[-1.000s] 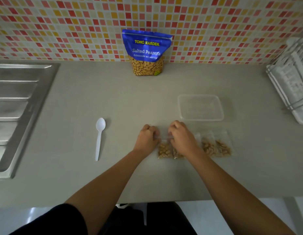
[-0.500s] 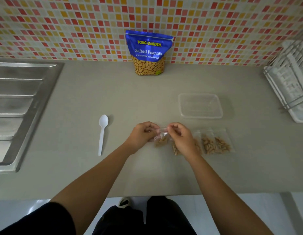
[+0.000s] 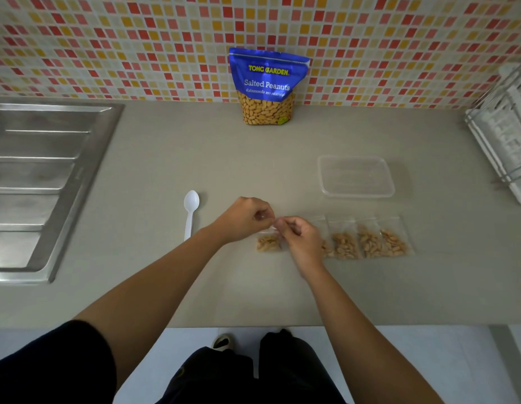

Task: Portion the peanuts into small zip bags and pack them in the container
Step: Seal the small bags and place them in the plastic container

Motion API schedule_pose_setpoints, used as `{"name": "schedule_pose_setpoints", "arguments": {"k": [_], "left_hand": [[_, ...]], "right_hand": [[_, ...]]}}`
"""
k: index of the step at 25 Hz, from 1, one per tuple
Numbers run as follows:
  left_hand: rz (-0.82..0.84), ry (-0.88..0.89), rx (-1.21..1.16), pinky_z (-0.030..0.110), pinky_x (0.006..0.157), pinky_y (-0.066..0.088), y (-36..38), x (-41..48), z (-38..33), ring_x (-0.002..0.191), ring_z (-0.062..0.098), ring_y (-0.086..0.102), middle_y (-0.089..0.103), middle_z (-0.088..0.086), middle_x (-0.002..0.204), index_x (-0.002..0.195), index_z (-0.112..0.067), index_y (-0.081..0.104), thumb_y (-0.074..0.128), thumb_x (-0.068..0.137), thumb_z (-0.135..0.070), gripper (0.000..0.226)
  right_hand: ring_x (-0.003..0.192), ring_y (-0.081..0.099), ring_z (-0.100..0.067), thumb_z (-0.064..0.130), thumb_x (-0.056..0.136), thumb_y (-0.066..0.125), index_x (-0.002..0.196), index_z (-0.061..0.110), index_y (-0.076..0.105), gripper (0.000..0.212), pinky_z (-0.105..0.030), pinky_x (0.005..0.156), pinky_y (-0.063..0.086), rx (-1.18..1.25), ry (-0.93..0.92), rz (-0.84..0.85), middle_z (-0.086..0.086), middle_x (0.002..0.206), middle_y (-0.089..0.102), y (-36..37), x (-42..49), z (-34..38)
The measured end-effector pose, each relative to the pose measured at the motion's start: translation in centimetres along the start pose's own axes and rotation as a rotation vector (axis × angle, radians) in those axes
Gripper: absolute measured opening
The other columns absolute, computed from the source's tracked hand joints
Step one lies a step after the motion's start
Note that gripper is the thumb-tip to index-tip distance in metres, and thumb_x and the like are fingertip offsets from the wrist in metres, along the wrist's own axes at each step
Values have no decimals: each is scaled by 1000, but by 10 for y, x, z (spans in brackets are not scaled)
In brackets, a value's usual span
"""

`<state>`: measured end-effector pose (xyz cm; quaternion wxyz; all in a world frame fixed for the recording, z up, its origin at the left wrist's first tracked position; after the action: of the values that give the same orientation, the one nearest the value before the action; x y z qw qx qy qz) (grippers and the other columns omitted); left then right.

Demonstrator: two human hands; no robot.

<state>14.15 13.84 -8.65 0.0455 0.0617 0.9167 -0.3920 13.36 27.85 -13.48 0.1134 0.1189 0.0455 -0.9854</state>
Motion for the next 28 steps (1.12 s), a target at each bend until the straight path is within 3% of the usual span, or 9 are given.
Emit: {"name": "schedule_pose_setpoints", "arguments": {"k": [5, 9, 13, 17, 19, 21, 23, 25, 28], "left_hand": [[25, 103, 185, 26, 70, 41, 1, 2, -12, 72, 15, 48, 54, -2, 77, 83, -7, 64, 54, 87, -17, 14], [14, 196, 235, 25, 69, 38, -6, -1, -17, 70, 15, 45, 49, -4, 78, 86, -7, 63, 52, 88, -14, 13], [-7, 274, 349, 23, 68, 34, -12, 0, -13, 75, 21, 51, 57, 5, 87, 89, -4, 62, 49, 90, -12, 15], [13, 284, 371, 29, 70, 41, -17, 0, -5, 79, 28, 57, 61, 10, 89, 88, -4, 61, 48, 90, -8, 14], [-60, 193, 242, 33, 76, 48, -24, -4, 3, 81, 24, 59, 63, 6, 91, 94, -6, 64, 52, 90, -11, 13], [-110, -50, -48, 24, 81, 47, -26, -18, 17, 86, 13, 60, 63, -3, 98, 110, -14, 63, 59, 90, -23, 23], [-41, -238, -382, 18, 86, 43, -7, -35, 30, 94, 6, 62, 65, -11, 103, 117, -20, 60, 64, 87, -30, 32], [-39, -291, -572, 25, 89, 48, 6, -49, 42, 91, 6, 65, 69, -5, 94, 111, -17, 60, 66, 86, -23, 27], [-181, -427, -743, 34, 84, 52, 2, -68, 69, 66, 8, 63, 63, 4, 72, 98, -13, 60, 64, 87, -11, 12]], "right_hand": [[60, 58, 9, 16, 88, 62, 87, 12, 67, 7, -3, 59, 41, -203, -113, -120, 10, 70, 64, 1, -7, 12], [61, 57, 0, 12, 88, 61, 84, 9, 67, 8, -4, 58, 38, -260, -209, -264, 6, 72, 63, -2, -12, 22], [62, 55, -3, 14, 88, 61, 84, 11, 67, 8, -6, 58, 39, -270, -230, -300, 6, 70, 62, -7, -10, 28], [60, 54, 3, 14, 88, 61, 87, 7, 68, 10, -3, 58, 38, -295, -249, -312, 5, 70, 61, -10, -11, 34], [58, 56, 3, 18, 89, 60, 87, 11, 68, 10, -7, 62, 41, -263, -197, -299, 7, 67, 61, -12, -7, 29], [59, 58, -3, 24, 90, 59, 81, 19, 65, 12, -23, 66, 49, -192, -101, -245, 6, 65, 63, -11, 1, 20], [59, 58, -7, 25, 90, 58, 76, 23, 63, 15, -32, 67, 50, -72, -13, -184, 6, 64, 63, 0, 4, 15], [55, 56, -3, 18, 91, 58, 78, 20, 62, 14, -26, 63, 50, 95, 72, -129, 3, 64, 61, 19, 3, 13], [52, 55, -2, 14, 90, 59, 85, 9, 63, 8, -23, 62, 54, 170, 159, -38, 0, 65, 59, 51, 6, 8]]}}
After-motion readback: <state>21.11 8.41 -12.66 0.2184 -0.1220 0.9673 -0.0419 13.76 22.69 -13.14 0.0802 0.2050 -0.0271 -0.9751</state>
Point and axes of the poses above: each hand's wrist, its own x-axis towards the middle knuckle, its own y-axis out of the palm, z = x × y, the point moved 6 cm from there along x, towards the middle knuckle
